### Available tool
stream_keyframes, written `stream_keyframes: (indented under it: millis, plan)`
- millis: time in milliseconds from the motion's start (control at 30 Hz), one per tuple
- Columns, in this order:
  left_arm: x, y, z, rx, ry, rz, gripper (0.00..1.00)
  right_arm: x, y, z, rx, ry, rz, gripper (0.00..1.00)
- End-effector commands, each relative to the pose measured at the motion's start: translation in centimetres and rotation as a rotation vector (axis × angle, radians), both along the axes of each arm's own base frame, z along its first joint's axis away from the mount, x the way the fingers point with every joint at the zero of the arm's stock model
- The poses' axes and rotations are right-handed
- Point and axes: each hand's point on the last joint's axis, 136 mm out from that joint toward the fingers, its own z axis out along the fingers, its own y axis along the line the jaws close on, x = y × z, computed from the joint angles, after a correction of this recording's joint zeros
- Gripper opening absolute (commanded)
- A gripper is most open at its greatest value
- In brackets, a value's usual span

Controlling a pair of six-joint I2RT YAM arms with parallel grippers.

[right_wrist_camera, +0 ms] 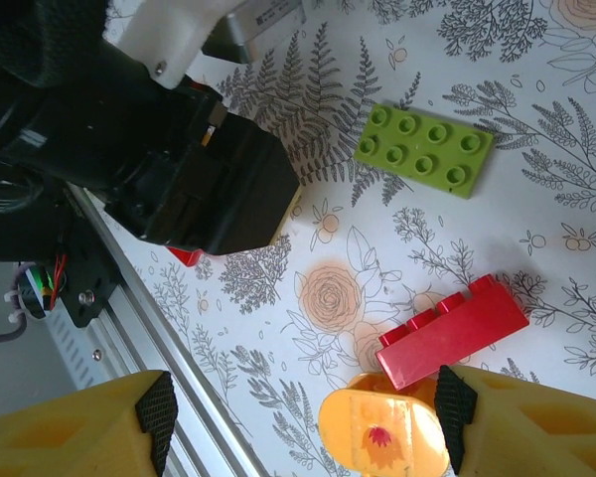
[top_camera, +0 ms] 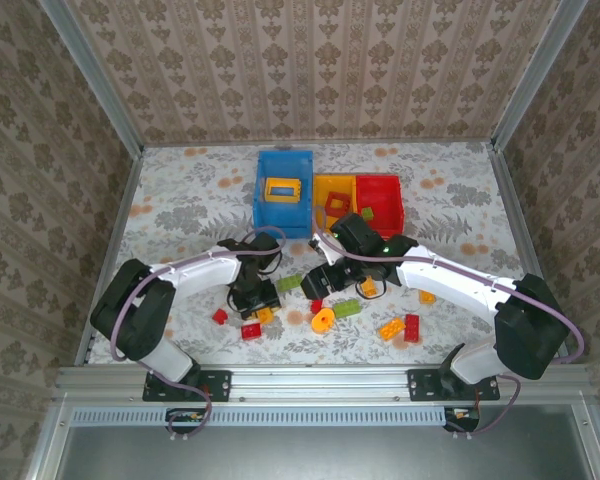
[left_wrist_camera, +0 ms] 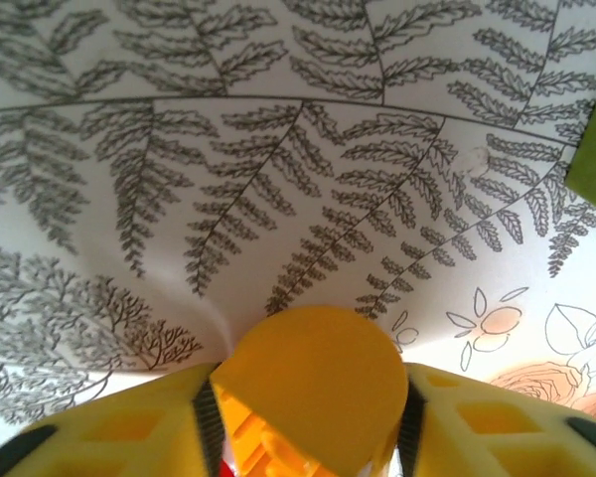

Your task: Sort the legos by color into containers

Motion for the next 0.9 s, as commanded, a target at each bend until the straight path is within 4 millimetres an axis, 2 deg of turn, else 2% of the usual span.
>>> stream_keyframes:
  millis: [0,133,200,300,400,533,667,733,867]
  plan:
    - [0.5,-0.2,-0.4,0.007,-0.013,-0.003,0.4,-0.6,0.4,0.7,0.042,0.008,0.003,0.71]
    - [1.5,-0.2,0.4,0.017,-0.067,-0.018,0.31,-0.7,0.4,1.1,0.065,0.003,-0.002,0.71]
    - [2.5,0.0,2.1,0.037,-0.129,-0.036,0.3,-0.6,0.5,2.9,0.117,-0.04,-0.011,0.7]
    - [4.9,-0.3,6.0,0.046,-0.249,-0.081,0.29,0.4,0.3,6.1,0.215,-0.153,-0.074,0.71]
    - [7.7,-1.0,9.2,0.058,-0.339,-0.131,0.29,2.0,-1.0,9.2,0.323,-0.303,-0.201,0.77]
    - [12.3,-2.6,11.8,0.067,-0.433,-0.185,0.29,4.5,-2.7,11.1,0.38,-0.379,-0.344,0.8]
    - [17.4,-3.9,12.5,0.101,-0.486,-0.228,0.29,6.3,-3.9,12.0,0.389,-0.388,-0.417,0.8]
    - [20.0,-4.1,12.2,0.126,-0.497,-0.24,0.29,7.0,-4.5,12.5,0.395,-0.389,-0.443,0.79]
    - [24.0,-4.4,11.2,0.172,-0.504,-0.257,0.29,7.3,-5.5,12.6,0.384,-0.387,-0.471,0.79]
